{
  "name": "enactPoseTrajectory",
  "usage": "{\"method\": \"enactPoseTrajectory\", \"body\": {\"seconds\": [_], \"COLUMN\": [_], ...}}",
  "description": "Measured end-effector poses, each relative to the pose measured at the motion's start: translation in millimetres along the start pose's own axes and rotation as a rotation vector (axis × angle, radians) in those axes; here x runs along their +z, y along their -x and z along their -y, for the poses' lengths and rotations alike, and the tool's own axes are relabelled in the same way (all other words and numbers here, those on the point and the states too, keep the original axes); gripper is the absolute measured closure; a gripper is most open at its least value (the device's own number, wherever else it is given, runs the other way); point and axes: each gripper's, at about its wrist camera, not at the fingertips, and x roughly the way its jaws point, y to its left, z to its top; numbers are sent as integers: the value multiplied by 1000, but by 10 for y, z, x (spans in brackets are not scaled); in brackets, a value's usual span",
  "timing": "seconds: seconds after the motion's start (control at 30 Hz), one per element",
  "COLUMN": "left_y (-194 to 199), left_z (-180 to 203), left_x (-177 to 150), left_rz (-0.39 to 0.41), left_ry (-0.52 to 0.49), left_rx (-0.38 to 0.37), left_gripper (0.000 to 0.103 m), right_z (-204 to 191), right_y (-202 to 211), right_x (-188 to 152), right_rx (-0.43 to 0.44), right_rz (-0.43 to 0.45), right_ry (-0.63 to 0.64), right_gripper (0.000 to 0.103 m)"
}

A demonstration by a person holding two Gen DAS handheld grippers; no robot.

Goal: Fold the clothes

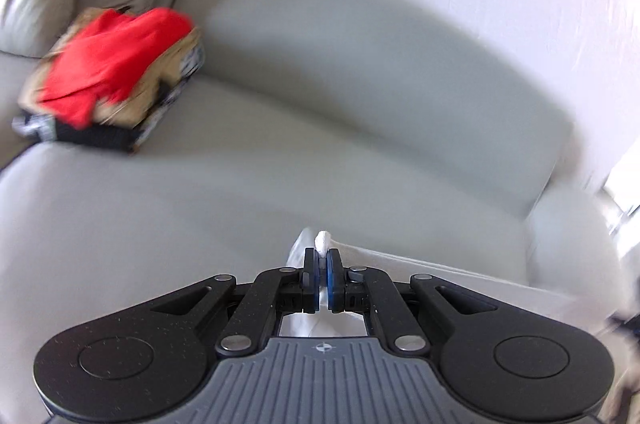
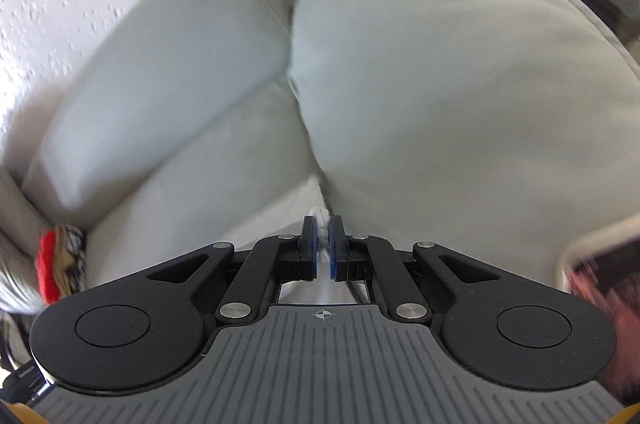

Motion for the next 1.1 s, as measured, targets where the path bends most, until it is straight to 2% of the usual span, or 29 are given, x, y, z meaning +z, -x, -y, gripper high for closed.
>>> {"method": "enactPoseTrajectory", "body": {"seconds": [0.07,0.1,0.13,0.23,0.33,0.47,0.67,0.8,0.83,0.87,0.93,1.0,1.03,1.1], "left_y": [81,100,108,158,280,461,552,463,413,374,366,482,559,730], "left_z": [255,351,405,370,268,171,114,115,125,136,146,125,109,75], "left_x": [-328,-473,-578,-711,-784,-923,-1170,-1304,-1324,-1346,-1388,-1405,-1407,-1425], "left_rz": [-33,-44,-48,-22,14,73,23,-27,-51,-75,-105,-91,-76,-55], "left_ry": [-173,-218,-221,-133,-47,-29,9,-9,-25,-39,-53,-49,-46,-25], "left_rx": [103,134,144,151,164,138,145,171,186,211,251,258,259,263], "left_gripper": [100,100,100,100,100,100,100,100,99,93,86,80,75,73], "right_z": [96,132,164,261,250,183,240,276,273,270,270,278,285,325], "right_y": [45,64,84,156,268,444,681,620,567,514,492,561,615,744], "right_x": [-350,-490,-577,-753,-784,-774,-1004,-1121,-1143,-1166,-1203,-1234,-1248,-1293], "right_rx": [-38,-56,-70,-92,-79,-65,-94,-137,-152,-168,-186,-186,-181,-129], "right_rz": [-17,-15,-2,48,94,139,142,113,88,62,31,21,24,22], "right_ry": [31,42,43,29,12,41,65,88,110,132,153,155,154,114], "right_gripper": [98,98,98,98,98,98,98,98,98,98,93,75,72,69]}}
